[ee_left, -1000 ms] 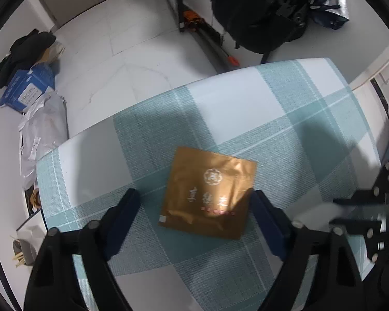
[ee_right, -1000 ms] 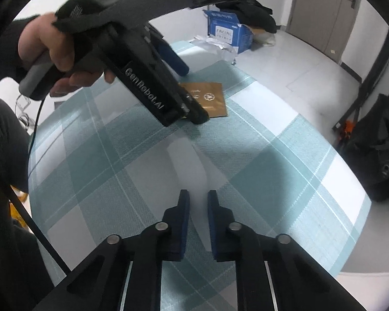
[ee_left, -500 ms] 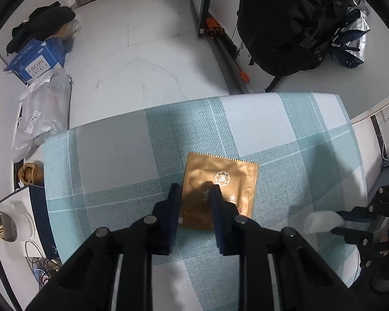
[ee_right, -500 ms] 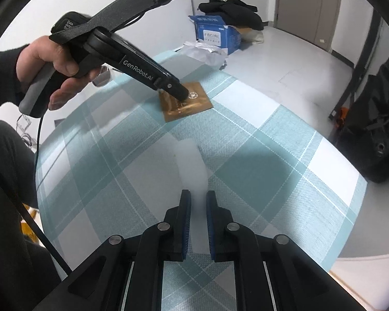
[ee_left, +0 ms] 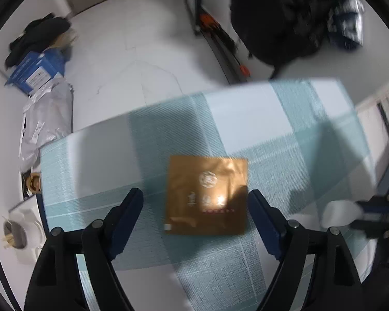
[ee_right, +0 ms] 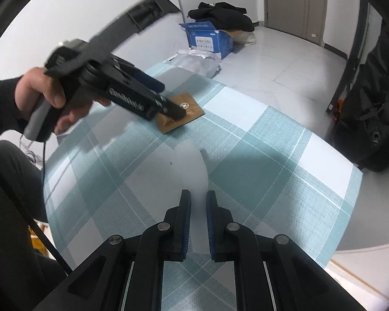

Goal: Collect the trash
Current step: 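Grasp the white foam roll with the right gripper while the left holds the sachet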

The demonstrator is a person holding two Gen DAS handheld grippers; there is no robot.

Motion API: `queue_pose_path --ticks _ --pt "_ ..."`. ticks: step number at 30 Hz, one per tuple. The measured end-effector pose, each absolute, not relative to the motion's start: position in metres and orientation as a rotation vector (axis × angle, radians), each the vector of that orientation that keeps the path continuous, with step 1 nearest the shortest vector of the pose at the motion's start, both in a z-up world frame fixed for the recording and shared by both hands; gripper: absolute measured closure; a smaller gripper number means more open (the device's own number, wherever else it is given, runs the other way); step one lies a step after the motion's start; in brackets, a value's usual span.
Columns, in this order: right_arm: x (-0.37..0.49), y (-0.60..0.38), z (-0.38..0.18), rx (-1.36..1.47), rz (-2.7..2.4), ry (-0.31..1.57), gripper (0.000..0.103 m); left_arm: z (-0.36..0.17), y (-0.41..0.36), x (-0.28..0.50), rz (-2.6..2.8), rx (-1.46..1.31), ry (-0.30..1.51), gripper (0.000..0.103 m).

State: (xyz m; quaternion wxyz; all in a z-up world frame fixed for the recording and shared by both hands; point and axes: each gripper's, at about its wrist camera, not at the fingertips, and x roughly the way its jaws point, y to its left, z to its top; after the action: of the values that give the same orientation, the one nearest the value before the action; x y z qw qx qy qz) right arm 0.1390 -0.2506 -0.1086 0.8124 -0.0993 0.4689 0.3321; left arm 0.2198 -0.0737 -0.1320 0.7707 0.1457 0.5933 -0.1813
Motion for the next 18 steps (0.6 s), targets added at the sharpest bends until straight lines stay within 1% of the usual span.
queue_pose_path --ticks 1,3,5,7,9,12,14,16,17,18 --pt "0.137 -0.251 -0.106 -0.206 0.712 1.001 0.092 -0.129 -0.074 0.219 -0.396 0.341 1.26 0.017" --pt "0.136 -0.253 -0.104 -0.194 0.72 1.003 0.092 -0.13 -0.072 0.222 -0.397 0.321 1.273 0.016" --pt "0.134 -0.257 -0.101 -0.181 0.723 1.0 0.092 -0.129 -0.069 0.224 -0.381 0.295 1.284 0.019" --pt "0.134 -0.262 -0.098 -0.169 0.724 0.995 0.092 -0.127 -0.07 0.221 -0.382 0.301 1.281 0.025" --pt "0.132 -0.267 -0.096 -0.158 0.72 0.989 0.092 -0.125 -0.072 0.219 -0.385 0.301 1.293 0.035" --pt "0.131 -0.273 -0.094 -0.148 0.713 0.985 0.092 -0.123 -0.073 0.221 -0.377 0.283 1.321 0.042" --pt "0.13 -0.276 -0.093 -0.144 0.707 0.982 0.092 -0.123 -0.074 0.221 -0.375 0.284 1.324 0.044" --pt "0.131 -0.277 -0.089 -0.135 0.703 0.978 0.092 -0.123 -0.076 0.221 -0.368 0.278 1.328 0.049" --pt "0.13 -0.278 -0.088 -0.129 0.702 0.974 0.092 -0.122 -0.076 0.221 -0.365 0.274 1.33 0.054" --pt "0.13 -0.279 -0.086 -0.124 0.7 0.967 0.092 -0.122 -0.076 0.22 -0.361 0.27 1.333 0.055"
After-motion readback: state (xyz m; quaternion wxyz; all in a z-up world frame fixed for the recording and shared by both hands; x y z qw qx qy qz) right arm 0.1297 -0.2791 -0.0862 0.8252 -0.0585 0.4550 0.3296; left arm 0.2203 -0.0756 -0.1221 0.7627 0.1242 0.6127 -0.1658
